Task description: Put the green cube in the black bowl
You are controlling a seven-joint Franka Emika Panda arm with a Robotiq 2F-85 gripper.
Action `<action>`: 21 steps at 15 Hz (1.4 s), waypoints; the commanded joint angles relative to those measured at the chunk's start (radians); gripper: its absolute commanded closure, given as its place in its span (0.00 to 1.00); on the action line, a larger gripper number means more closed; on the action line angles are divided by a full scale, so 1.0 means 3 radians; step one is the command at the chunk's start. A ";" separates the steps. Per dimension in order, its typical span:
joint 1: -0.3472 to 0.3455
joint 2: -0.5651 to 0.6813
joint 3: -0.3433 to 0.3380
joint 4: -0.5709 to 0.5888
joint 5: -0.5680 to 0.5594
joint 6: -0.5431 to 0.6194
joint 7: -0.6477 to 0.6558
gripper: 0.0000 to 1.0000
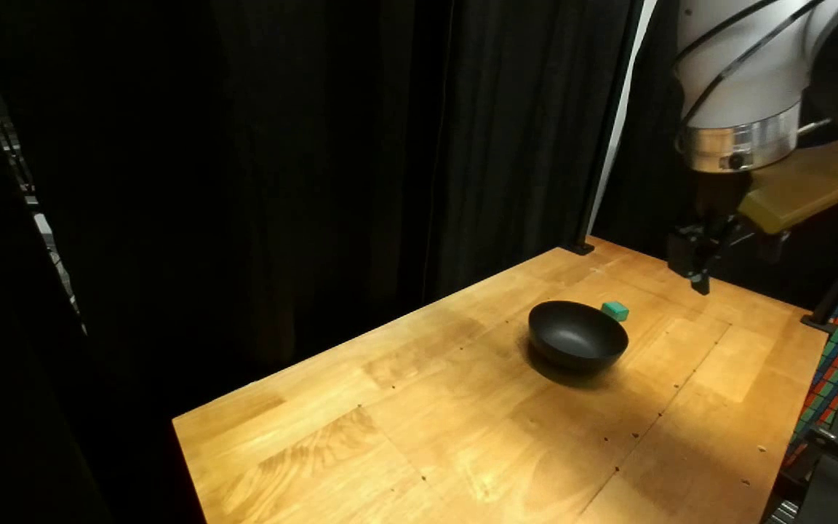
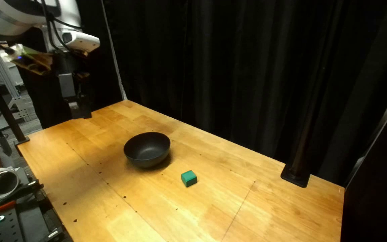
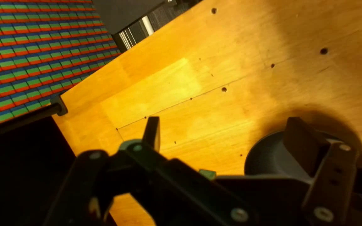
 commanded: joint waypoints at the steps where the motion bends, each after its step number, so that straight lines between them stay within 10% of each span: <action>1: -0.0144 0.0739 -0.0279 0.0398 -0.0307 0.0265 0.0602 0.00; 9: -0.0048 0.1784 -0.1095 0.1032 -0.0247 0.0755 0.1559 0.00; 21: 0.0169 0.2248 -0.1416 0.1354 -0.0216 0.0797 0.2428 0.00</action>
